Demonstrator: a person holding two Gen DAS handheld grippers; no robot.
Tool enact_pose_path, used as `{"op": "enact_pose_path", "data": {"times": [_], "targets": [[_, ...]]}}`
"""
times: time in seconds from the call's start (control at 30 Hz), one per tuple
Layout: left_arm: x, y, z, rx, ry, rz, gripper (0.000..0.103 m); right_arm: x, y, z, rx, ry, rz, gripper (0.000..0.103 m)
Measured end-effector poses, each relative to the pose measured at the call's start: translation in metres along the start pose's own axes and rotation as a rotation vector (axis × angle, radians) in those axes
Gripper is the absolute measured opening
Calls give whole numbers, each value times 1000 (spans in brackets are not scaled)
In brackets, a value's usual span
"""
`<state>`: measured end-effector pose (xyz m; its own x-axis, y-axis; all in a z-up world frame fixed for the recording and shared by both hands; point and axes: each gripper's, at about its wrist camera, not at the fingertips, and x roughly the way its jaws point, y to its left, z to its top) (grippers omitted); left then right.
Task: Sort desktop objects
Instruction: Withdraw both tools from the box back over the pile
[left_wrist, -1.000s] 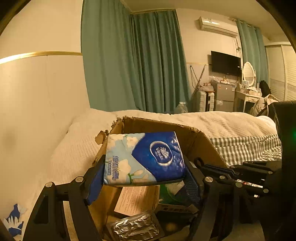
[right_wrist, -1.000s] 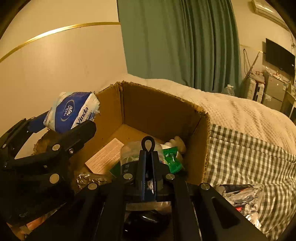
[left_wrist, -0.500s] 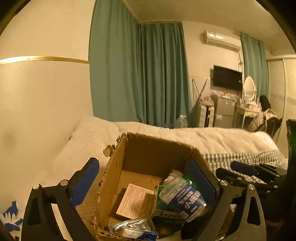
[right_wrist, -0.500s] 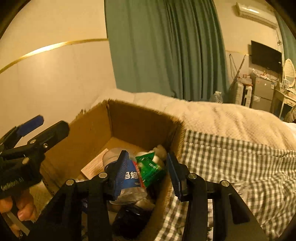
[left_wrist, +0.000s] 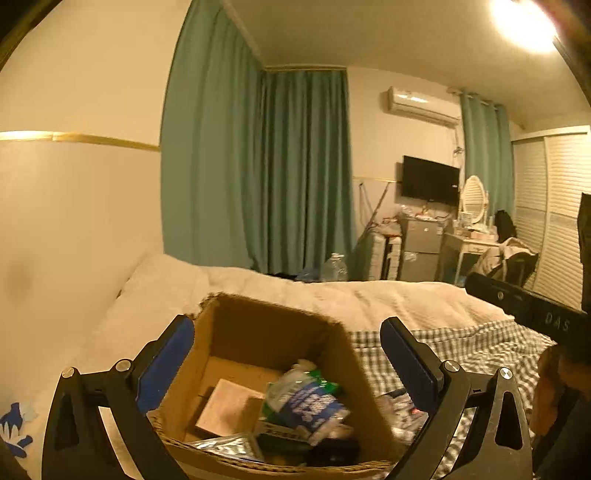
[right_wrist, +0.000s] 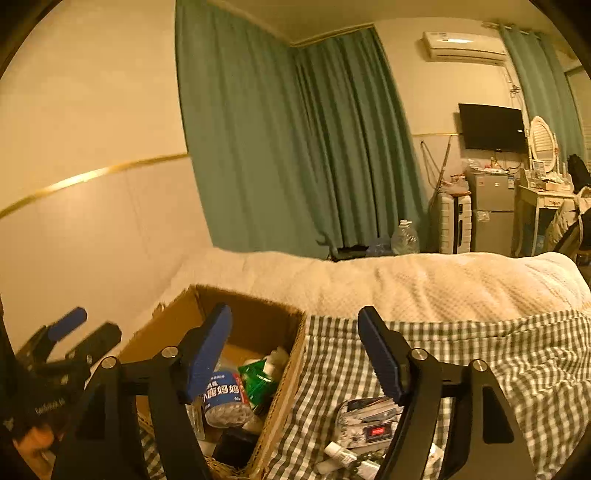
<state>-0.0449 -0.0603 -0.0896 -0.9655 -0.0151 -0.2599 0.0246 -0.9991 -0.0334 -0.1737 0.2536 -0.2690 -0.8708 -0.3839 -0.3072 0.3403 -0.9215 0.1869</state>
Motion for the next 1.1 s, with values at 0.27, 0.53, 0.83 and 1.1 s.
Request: {"op": "enact_pose_path", "data": {"times": [0.27, 0.53, 0.83, 1.1], "targets": [[-11, -33, 11, 20, -22, -61, 103, -38, -7, 12, -47, -57, -40, 92], [-10, -67, 41, -1, -31, -139, 103, -66, -23, 17, -111, -71, -116, 103], [15, -103, 14, 50, 32, -171, 103, -58, -60, -16, -146, 39, -214, 103], [33, -120, -37, 140, 122, -230, 103, -42, -92, -51, -78, 95, -215, 103]]}}
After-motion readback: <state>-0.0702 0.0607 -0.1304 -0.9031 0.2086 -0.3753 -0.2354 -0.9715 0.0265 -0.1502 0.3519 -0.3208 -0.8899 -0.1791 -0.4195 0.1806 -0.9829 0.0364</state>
